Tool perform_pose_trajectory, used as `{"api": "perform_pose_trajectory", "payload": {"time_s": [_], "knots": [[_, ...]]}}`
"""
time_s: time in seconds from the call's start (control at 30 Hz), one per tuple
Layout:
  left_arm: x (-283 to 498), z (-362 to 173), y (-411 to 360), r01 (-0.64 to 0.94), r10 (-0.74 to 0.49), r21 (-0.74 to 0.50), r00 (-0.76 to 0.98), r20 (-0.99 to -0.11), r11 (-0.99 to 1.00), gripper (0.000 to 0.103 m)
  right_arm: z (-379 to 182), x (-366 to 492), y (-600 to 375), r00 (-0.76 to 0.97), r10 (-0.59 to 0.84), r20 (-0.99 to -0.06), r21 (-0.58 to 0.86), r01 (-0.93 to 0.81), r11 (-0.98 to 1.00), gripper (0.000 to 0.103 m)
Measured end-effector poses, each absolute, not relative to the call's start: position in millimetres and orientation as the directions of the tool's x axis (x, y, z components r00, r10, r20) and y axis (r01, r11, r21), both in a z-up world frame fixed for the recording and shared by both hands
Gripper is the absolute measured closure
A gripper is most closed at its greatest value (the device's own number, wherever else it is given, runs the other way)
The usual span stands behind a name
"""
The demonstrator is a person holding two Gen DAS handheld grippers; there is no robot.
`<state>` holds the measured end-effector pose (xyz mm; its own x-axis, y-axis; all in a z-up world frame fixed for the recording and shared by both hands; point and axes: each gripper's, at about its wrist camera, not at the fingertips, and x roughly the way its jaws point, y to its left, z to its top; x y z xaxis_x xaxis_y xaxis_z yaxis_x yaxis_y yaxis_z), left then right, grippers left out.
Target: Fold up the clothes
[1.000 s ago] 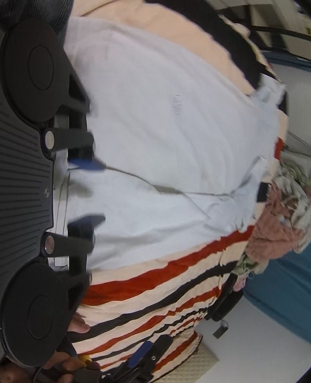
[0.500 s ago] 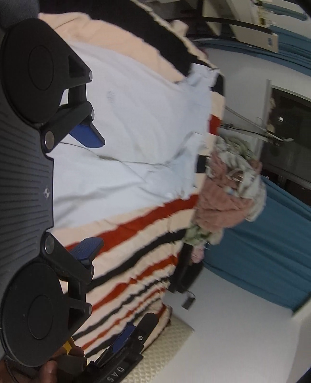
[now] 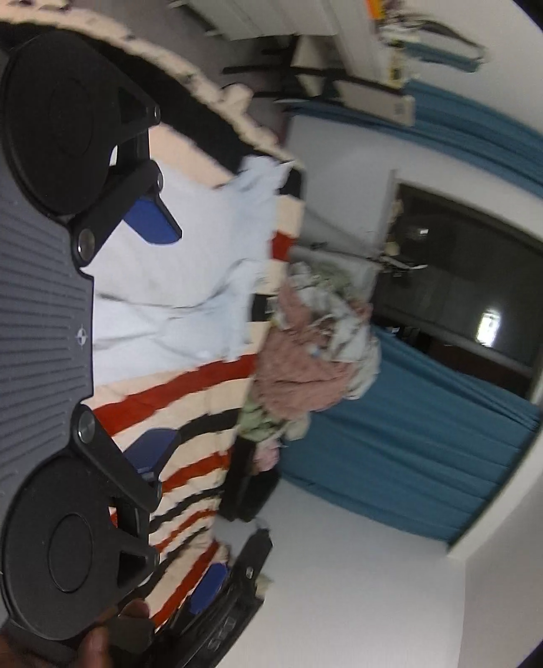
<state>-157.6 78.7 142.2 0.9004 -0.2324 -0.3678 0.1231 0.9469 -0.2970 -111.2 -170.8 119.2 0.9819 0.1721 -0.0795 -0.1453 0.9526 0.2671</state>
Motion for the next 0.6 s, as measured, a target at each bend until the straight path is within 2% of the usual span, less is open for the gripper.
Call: {"api": "perform_pose_trajectory", "payload": {"time_s": [0.13, 0.2, 0.3, 0.5, 0.6], "knots": [[-152, 173, 72, 0.122, -0.207, -0.265, 0.924, -0.321, 0.957, 0.001, 151, -77, -166, 0.970, 0.216, -0.108, 0.263, -0.182, 0.948, 0.017], [-139, 175, 68, 0.102, -0.184, -0.256, 0.929, -0.320, 0.961, 0.001, 158, -57, -164, 0.960, 0.243, -0.138, 0.245, -0.205, 0.948, 0.016], [-108, 159, 76, 0.063, -0.174, -0.314, 0.925, -0.339, 0.947, 0.001, 156, -28, -155, 0.952, 0.254, -0.173, 0.189, -0.221, 0.957, 0.017], [-25, 97, 103, -0.005, -0.128, -0.324, 0.913, -0.388, 0.946, 0.001, 99, 57, -123, 0.909, 0.291, -0.298, 0.135, -0.262, 0.956, 0.017], [5, 64, 124, -0.040, -0.084, -0.309, 0.921, -0.380, 0.950, 0.001, 55, 110, -91, 0.864, 0.325, -0.385, 0.125, -0.300, 0.946, 0.017]]}}
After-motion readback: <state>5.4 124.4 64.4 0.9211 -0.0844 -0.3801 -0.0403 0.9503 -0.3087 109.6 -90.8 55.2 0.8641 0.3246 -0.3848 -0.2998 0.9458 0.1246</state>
